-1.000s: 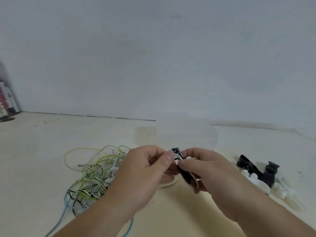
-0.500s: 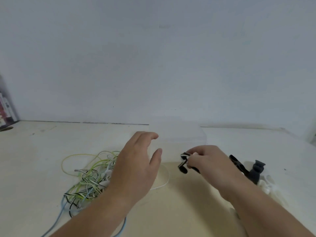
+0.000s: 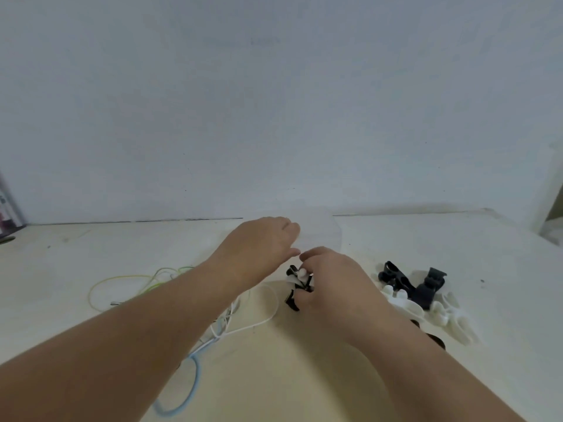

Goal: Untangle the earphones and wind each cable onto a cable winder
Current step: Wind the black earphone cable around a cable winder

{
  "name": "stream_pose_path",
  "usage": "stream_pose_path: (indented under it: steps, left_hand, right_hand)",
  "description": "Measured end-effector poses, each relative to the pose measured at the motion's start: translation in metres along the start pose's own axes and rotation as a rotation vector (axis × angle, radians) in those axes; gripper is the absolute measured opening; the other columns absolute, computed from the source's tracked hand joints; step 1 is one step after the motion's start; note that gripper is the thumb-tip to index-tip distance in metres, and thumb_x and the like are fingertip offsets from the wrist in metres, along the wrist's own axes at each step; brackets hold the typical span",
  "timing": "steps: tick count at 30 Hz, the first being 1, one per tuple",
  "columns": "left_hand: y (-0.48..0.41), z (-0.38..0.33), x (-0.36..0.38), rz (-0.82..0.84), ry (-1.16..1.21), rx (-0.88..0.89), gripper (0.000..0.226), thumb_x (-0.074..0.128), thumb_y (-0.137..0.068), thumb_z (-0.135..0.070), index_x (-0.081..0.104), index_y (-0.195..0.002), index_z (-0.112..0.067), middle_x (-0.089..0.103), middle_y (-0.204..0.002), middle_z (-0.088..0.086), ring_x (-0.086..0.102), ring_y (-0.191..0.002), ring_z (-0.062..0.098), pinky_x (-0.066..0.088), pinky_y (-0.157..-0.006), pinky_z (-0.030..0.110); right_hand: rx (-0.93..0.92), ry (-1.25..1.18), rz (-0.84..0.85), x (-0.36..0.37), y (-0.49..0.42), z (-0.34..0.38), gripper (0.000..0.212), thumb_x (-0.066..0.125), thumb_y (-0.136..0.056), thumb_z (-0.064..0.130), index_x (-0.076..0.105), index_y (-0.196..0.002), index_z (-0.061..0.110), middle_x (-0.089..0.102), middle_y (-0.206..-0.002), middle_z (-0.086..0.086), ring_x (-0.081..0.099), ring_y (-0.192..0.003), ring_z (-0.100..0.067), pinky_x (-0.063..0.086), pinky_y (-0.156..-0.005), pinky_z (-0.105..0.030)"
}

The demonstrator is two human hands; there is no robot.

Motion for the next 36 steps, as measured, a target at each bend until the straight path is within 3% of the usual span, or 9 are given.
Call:
stream_pose_path:
  steps: [2,5,9,14,20,23,28,32,36]
  left_hand:
    - [0.001,-0.007,0.000,-0.096,-0.072,0.078,0.030,0.037,-0.104,-0.035,0.053,-0.106,-0.010,0.055,-0.094,0.001,0.046,-0.077,0.019,0.035,-0.058,0.032]
    - [0.004,-0.010,-0.001,-0.212,-0.131,0.142,0.024,0.043,-0.096,-0.027,0.057,-0.087,-0.010,0.057,-0.075,0.004,0.050,-0.061,0.019,0.026,-0.050,0.028]
    - [0.000,-0.004,-0.007,-0.208,0.030,0.072,0.035,0.036,-0.101,-0.031,0.059,-0.104,-0.005,0.064,-0.087,0.007,0.062,-0.075,0.027,0.050,-0.058,0.036]
    - [-0.004,0.015,-0.025,-0.207,0.019,-0.043,0.055,0.022,-0.095,-0.054,0.057,-0.117,-0.017,0.066,-0.095,-0.001,0.064,-0.085,0.023,0.051,-0.065,0.040]
    - [0.004,0.033,-0.036,-0.342,0.084,-0.109,0.050,0.039,-0.091,-0.057,0.060,-0.109,-0.015,0.067,-0.089,0.001,0.065,-0.073,0.026,0.053,-0.057,0.042]
    - [0.023,0.048,-0.037,-0.424,0.156,-0.191,0.038,0.057,-0.091,-0.046,0.062,-0.111,-0.014,0.067,-0.096,0.002,0.066,-0.074,0.025,0.055,-0.055,0.042]
    - [0.043,0.066,-0.028,-0.483,0.416,-0.408,0.021,0.066,-0.094,-0.022,0.061,-0.112,-0.013,0.063,-0.104,0.001,0.063,-0.081,0.025,0.054,-0.072,0.044]
    - [0.044,0.081,-0.030,-0.547,0.659,-0.523,0.020,0.068,-0.091,-0.014,0.061,-0.110,-0.015,0.066,-0.106,-0.002,0.063,-0.096,0.020,0.054,-0.085,0.041]
    - [0.037,0.096,-0.034,-0.473,0.760,-0.556,0.013,0.072,-0.089,-0.014,0.063,-0.097,-0.020,0.067,-0.095,-0.004,0.066,-0.089,0.016,0.054,-0.076,0.032]
  right_hand:
    - [-0.003,0.044,0.024,0.004,-0.001,0.001,0.016,0.060,-0.088,0.024,0.063,-0.095,0.010,0.058,-0.134,0.002,0.060,-0.109,-0.021,0.045,-0.090,-0.030]
    - [-0.014,0.051,0.019,0.007,0.000,0.000,0.014,0.060,-0.086,0.023,0.063,-0.089,0.010,0.059,-0.136,0.001,0.059,-0.115,-0.023,0.040,-0.096,-0.028]
    - [-0.007,0.045,0.043,0.009,-0.002,0.000,0.024,0.060,-0.087,0.026,0.068,-0.101,0.008,0.060,-0.132,-0.001,0.060,-0.114,-0.023,0.040,-0.095,-0.028]
    - [-0.045,-0.077,-0.095,-0.006,0.002,0.003,0.019,0.062,-0.086,0.033,0.063,-0.084,0.014,0.051,-0.117,0.012,0.063,-0.088,-0.014,0.051,-0.079,-0.030]
    - [-0.079,-0.162,-0.115,-0.009,0.003,-0.001,0.024,0.057,-0.089,0.030,0.052,-0.070,0.016,0.056,-0.129,0.009,0.044,-0.128,0.003,0.047,-0.085,-0.029]
    - [-0.058,-0.131,-0.144,-0.010,0.002,-0.005,0.026,0.057,-0.090,0.030,0.057,-0.075,0.009,0.058,-0.126,0.005,0.059,-0.110,-0.013,0.048,-0.082,-0.032]
    - [-0.061,-0.169,-0.150,-0.015,0.003,-0.002,0.022,0.057,-0.087,0.027,0.058,-0.071,0.012,0.062,-0.125,0.003,0.058,-0.103,-0.008,0.046,-0.082,-0.029]
    - [-0.072,-0.347,-0.213,-0.028,0.006,0.008,0.019,0.057,-0.084,0.032,0.062,-0.075,0.017,0.059,-0.099,0.009,0.054,-0.085,-0.001,0.039,-0.067,-0.012]
    - [-0.065,-0.495,-0.196,-0.032,-0.003,0.020,0.036,0.064,-0.089,0.030,0.055,-0.075,-0.002,0.034,-0.060,0.005,0.027,-0.052,-0.010,0.021,-0.048,-0.021]
Point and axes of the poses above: each hand's wrist, its own y-axis away from the middle knuckle, its own x-axis out of the palm, z = x × y, the point moved 8 cm from there along -y, towards the middle knuckle
